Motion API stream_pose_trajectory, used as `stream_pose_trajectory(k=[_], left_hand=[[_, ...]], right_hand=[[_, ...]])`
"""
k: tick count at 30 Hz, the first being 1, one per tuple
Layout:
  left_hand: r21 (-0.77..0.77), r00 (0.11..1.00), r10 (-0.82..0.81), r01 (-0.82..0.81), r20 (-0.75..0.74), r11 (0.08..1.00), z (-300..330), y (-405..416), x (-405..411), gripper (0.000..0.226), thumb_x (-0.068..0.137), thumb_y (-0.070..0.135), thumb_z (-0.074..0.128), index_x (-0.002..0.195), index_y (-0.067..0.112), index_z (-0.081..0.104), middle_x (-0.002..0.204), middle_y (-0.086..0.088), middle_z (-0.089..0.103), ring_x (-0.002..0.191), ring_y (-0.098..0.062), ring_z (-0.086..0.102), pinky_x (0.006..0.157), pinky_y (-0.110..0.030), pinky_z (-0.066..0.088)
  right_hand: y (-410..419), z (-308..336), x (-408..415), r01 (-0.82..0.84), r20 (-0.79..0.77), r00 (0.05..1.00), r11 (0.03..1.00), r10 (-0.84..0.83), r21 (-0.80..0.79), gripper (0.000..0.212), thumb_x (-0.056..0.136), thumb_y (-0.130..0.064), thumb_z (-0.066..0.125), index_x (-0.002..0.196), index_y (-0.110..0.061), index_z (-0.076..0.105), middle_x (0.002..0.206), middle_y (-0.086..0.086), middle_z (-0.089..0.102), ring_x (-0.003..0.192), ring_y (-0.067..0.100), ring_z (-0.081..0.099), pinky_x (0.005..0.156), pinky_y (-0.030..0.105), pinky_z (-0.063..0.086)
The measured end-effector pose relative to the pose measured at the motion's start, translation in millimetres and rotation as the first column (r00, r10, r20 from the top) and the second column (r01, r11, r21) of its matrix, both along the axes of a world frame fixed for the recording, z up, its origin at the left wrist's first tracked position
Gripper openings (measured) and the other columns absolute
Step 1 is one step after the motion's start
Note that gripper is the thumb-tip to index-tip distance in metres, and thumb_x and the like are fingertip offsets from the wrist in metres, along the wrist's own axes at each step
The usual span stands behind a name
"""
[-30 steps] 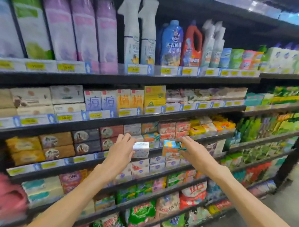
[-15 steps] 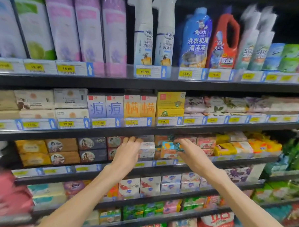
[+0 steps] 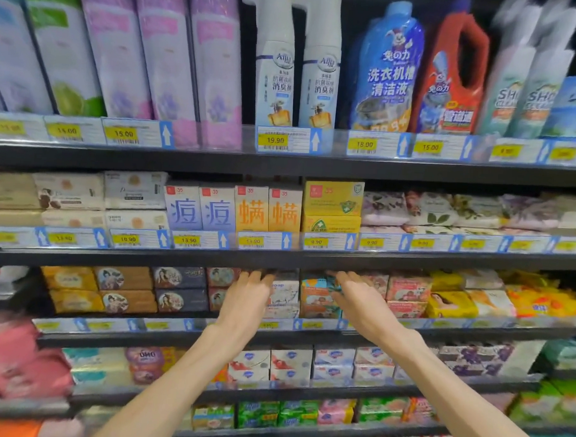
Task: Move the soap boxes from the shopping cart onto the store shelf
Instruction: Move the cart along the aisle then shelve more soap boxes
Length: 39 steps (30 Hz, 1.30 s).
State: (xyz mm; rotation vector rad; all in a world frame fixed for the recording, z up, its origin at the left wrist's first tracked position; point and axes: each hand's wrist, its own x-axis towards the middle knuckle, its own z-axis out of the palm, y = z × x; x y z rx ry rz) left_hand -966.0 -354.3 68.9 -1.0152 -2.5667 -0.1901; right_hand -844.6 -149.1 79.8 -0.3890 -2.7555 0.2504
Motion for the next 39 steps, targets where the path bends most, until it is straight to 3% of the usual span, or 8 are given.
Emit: stream_pose_trajectory(k=[4,9,14,19,25,32,35,39], left_hand=[[-0.013,1.0,0.005,-0.005,-0.028,1.0,-2.4,1.9,2.4,0.044,0.076,0.005,0.077,0.117,0.014,0.064,0.103,-0.01,0.065,0.089,-0.032,0.061,0.065,-0.04,0.056],[-0.022,0.998,0.044,-0.045,-0.055,0.999,-9.2,3.5,2.3,0.042,0.063,0.001,0.085,0.101,0.009,0.068,0.093,-0.012,0.064,0.079,-0.032,0.061,0.055,-0.04,0.056],[-0.012,0.998,0.029,-0.03,-0.063,0.999,-12.2,6.3,4.4,0.049,0.06,-0.002,0.085,0.105,0.007,0.067,0.097,-0.014,0.066,0.083,-0.033,0.061,0.059,-0.04,0.057],[-0.008,0.998,0.019,-0.02,-0.062,1.0,-14.5,10.1,2.9,0.05,0.06,-0.002,0.086,0.105,0.007,0.067,0.097,-0.013,0.066,0.082,-0.032,0.061,0.06,-0.038,0.056],[0.001,0.997,0.012,-0.012,-0.071,1.0,-16.3,12.4,3.4,0.072,0.059,-0.005,0.084,0.125,0.008,0.06,0.11,-0.016,0.063,0.091,-0.035,0.061,0.066,-0.04,0.057],[0.002,0.998,0.012,-0.011,-0.062,1.0,-18.1,12.8,3.6,0.071,0.057,-0.005,0.086,0.122,0.007,0.06,0.114,-0.017,0.062,0.091,-0.036,0.062,0.067,-0.04,0.059],[0.007,0.998,0.014,-0.014,-0.055,1.0,-19.1,13.8,3.9,0.073,0.056,-0.007,0.086,0.122,0.008,0.061,0.113,-0.017,0.063,0.09,-0.036,0.062,0.068,-0.041,0.059],[0.019,0.999,0.03,-0.029,-0.044,0.999,-19.3,15.4,6.1,0.077,0.053,-0.013,0.084,0.123,0.007,0.06,0.113,-0.018,0.063,0.091,-0.037,0.061,0.067,-0.042,0.059]], right_hand=[[0.2,-3.5,-6.7,0.011,0.012,1.0,1.0,-0.011,0.001,0.045,0.097,-0.019,0.052,0.141,-0.019,0.043,0.13,0.01,0.056,0.118,0.035,0.051,0.096,0.042,0.046],[-0.6,-9.6,-9.1,0.002,-0.03,1.0,0.99,0.003,0.142,0.038,0.095,-0.018,0.059,0.132,-0.011,0.053,0.112,0.013,0.065,0.104,0.034,0.059,0.095,0.042,0.045],[4.6,-16.9,-10.8,0.052,-0.037,0.998,0.943,-0.043,0.329,0.051,0.069,-0.005,0.082,0.116,-0.008,0.062,0.093,0.014,0.063,0.083,0.036,0.062,0.075,0.046,0.055],[6.0,-14.4,-10.2,0.072,-0.041,0.997,0.908,-0.061,0.413,0.043,0.075,-0.005,0.079,0.116,-0.006,0.065,0.087,0.016,0.062,0.078,0.038,0.06,0.068,0.05,0.055],[6.5,-16.8,-10.7,0.068,-0.045,0.998,0.91,-0.054,0.408,0.047,0.078,-0.006,0.078,0.121,-0.007,0.062,0.094,0.017,0.062,0.085,0.04,0.06,0.07,0.049,0.056],[9.8,-23.8,-17.6,0.093,-0.037,0.996,0.905,-0.085,0.415,0.052,0.065,0.0,0.084,0.113,-0.008,0.065,0.097,0.015,0.059,0.084,0.038,0.058,0.065,0.044,0.053],[13.7,-26.8,-22.7,0.109,-0.046,0.994,0.896,-0.099,0.429,0.042,0.067,-0.005,0.086,0.105,-0.009,0.069,0.092,0.013,0.06,0.079,0.038,0.058,0.06,0.042,0.053],[17.9,-33.1,-24.6,0.1,-0.014,0.994,0.9,-0.104,0.424,0.054,0.064,-0.007,0.087,0.113,-0.014,0.064,0.102,0.01,0.058,0.09,0.035,0.057,0.069,0.041,0.053]])
